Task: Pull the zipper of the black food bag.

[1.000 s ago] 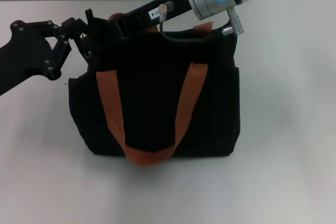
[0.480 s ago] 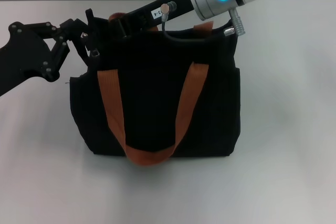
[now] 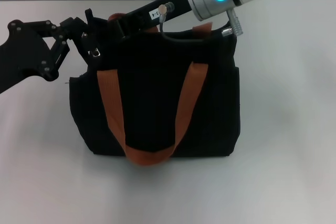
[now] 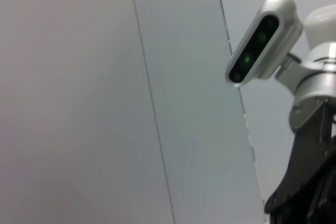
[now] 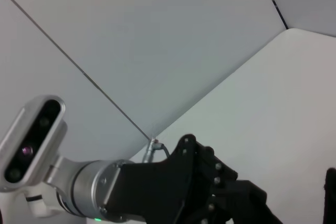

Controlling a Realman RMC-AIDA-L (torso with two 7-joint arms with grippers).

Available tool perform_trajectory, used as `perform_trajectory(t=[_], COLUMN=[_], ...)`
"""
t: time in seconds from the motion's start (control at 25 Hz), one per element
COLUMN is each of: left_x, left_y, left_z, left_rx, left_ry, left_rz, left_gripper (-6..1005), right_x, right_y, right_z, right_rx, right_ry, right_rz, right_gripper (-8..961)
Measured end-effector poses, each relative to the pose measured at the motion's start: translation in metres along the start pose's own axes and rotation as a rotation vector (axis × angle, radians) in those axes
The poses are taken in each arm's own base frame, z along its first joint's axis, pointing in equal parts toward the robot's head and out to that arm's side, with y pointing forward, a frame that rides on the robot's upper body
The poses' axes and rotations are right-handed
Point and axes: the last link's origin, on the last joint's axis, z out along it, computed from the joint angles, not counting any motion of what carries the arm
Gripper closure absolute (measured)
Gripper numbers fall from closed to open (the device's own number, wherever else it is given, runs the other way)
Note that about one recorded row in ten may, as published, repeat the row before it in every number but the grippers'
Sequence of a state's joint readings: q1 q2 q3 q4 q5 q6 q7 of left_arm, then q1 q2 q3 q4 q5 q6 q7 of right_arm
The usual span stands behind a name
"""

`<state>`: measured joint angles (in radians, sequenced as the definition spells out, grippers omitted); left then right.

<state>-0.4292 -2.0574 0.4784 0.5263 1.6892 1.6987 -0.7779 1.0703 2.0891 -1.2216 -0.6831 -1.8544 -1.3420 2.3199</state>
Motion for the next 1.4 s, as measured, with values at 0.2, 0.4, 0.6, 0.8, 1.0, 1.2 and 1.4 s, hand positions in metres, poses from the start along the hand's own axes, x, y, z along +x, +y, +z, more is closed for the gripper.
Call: perform_trajectory(t=[0.2,0.4,0.6,0.8,1.0,1.2,1.4], left_x=[0.0062,0.0073,0.0068,0.0059,0.0052,0.0052,0.0049], left_y=[-0.0046,-0.0043,-0.004,-0.0041,-0.0044,-0.0037,-0.0033], left_z=[0.0002,0.0009,-0.0001,-0.001,-0.0015,-0.0016,-0.0012], left_rx=[-0.013,-0.021,-0.02,-0.014,-0.01,-0.012,-0.012], left_ry=[-0.001,0.002,0.001,-0.004,-0.009,-0.007,-0.007], left_rz=[-0.006,-0.005,-0.006,-0.006,-0.005,-0.005,-0.005], left_gripper=[977,977,977,977,977,977,977], right_x=[-0.0001,-0.0011,-0.0024,-0.0031,-0.0032,-0.0032,-0.0031], right_y=[0.0009,0.0007,0.0014,0.0027,0.0031,0.0031,0.0031], right_z=[0.0025,0.0038,0.0038,0.0037,0.0038,0.0038,0.0038], right_rx=[0.003,0.009,0.01,0.006,0.004,0.004,0.004], right_ry=[0.009,0.004,0.002,0.004,0.005,0.005,0.005], right_rz=[-0.003,-0.004,-0.009,-0.013,-0.014,-0.015,-0.015], right_gripper=[742,744,769,792,818,888,888])
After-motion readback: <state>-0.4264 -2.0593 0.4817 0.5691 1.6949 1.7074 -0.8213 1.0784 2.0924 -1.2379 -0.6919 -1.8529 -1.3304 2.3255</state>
